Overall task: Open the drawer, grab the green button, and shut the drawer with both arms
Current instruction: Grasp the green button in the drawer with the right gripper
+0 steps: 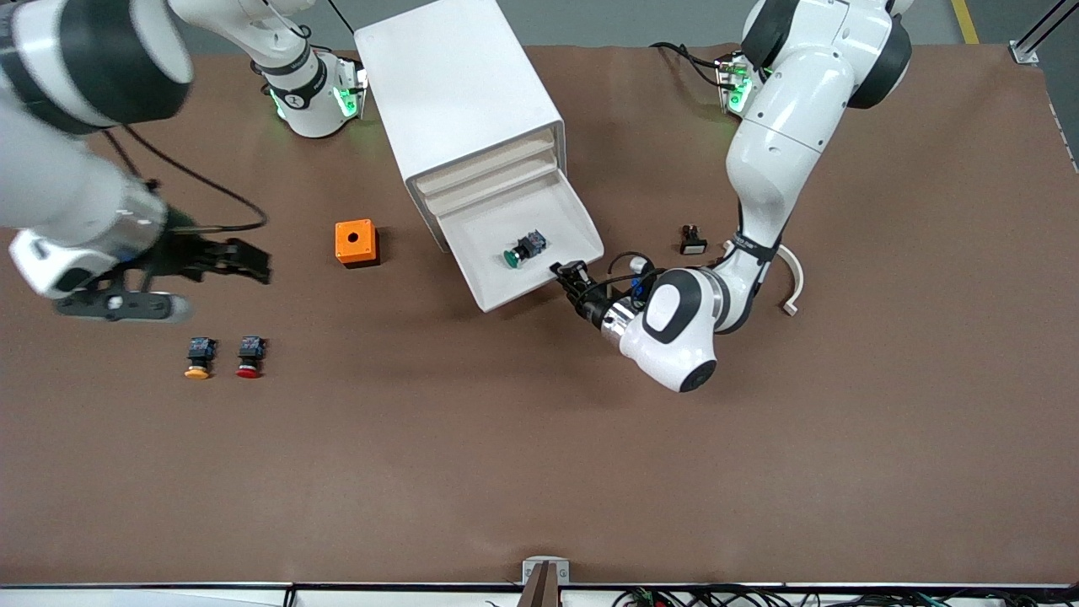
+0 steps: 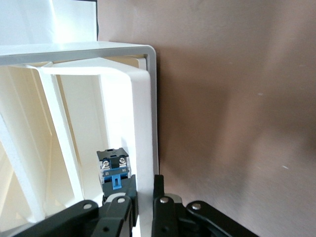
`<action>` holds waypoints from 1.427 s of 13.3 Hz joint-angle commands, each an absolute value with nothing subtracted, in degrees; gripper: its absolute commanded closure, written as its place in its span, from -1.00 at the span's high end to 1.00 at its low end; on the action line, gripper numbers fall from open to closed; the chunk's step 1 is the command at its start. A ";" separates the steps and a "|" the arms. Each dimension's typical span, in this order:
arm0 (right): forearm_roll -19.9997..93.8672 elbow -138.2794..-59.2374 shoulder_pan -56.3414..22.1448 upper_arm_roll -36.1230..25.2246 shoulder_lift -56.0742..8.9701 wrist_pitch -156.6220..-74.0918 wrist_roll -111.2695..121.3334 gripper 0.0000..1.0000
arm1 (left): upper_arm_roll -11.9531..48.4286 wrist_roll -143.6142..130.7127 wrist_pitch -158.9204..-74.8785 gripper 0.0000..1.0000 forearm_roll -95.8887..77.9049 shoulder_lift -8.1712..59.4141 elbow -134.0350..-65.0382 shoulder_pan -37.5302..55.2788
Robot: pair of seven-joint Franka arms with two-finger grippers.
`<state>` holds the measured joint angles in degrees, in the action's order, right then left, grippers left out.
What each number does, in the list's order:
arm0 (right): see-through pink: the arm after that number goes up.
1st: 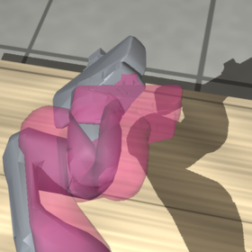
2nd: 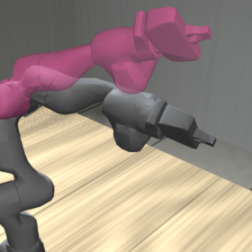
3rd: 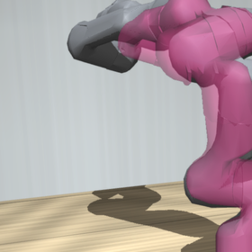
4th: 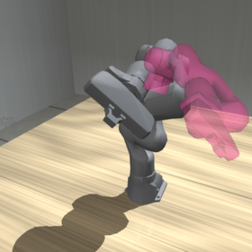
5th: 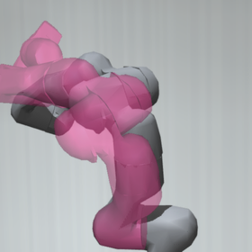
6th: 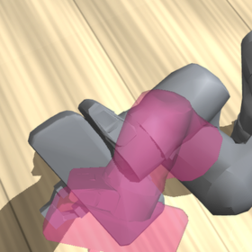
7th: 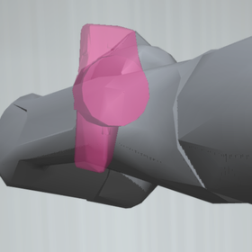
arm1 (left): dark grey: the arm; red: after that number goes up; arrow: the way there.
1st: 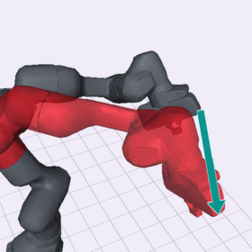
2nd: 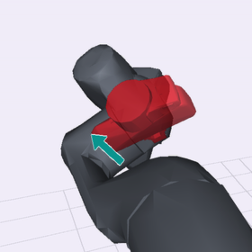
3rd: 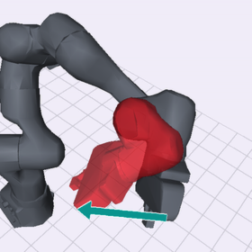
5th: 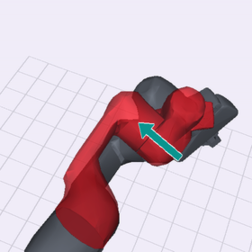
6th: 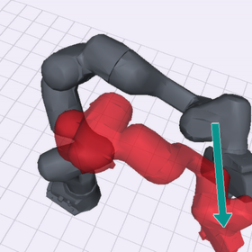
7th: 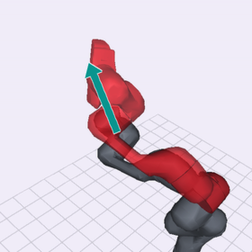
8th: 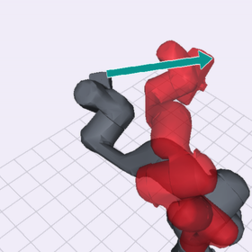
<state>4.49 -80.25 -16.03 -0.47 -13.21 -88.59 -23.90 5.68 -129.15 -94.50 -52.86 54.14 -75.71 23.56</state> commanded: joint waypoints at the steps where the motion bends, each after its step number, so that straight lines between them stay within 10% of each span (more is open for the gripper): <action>1: 4.40 -79.37 -23.97 -0.97 -15.98 -88.59 -39.50 1.00 | 5.80 -125.26 -95.01 -0.79 -52.82 54.14 -74.44 21.80; 4: 4.39 -79.36 -31.53 -1.05 -20.81 -95.06 -54.71 1.00 | 5.80 -123.93 -94.92 0.83 -53.00 54.23 -74.53 21.36; 19: 4.57 -83.14 -44.03 -0.97 -33.13 -104.68 -82.88 1.00 | -5.10 -105.23 -91.58 1.00 -40.29 48.70 -72.07 21.44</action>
<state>4.44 -82.21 -42.87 -0.43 -33.47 -104.39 -81.27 -4.89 -108.89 -92.73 -45.88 50.79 -71.52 20.85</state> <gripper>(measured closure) 0.000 0.000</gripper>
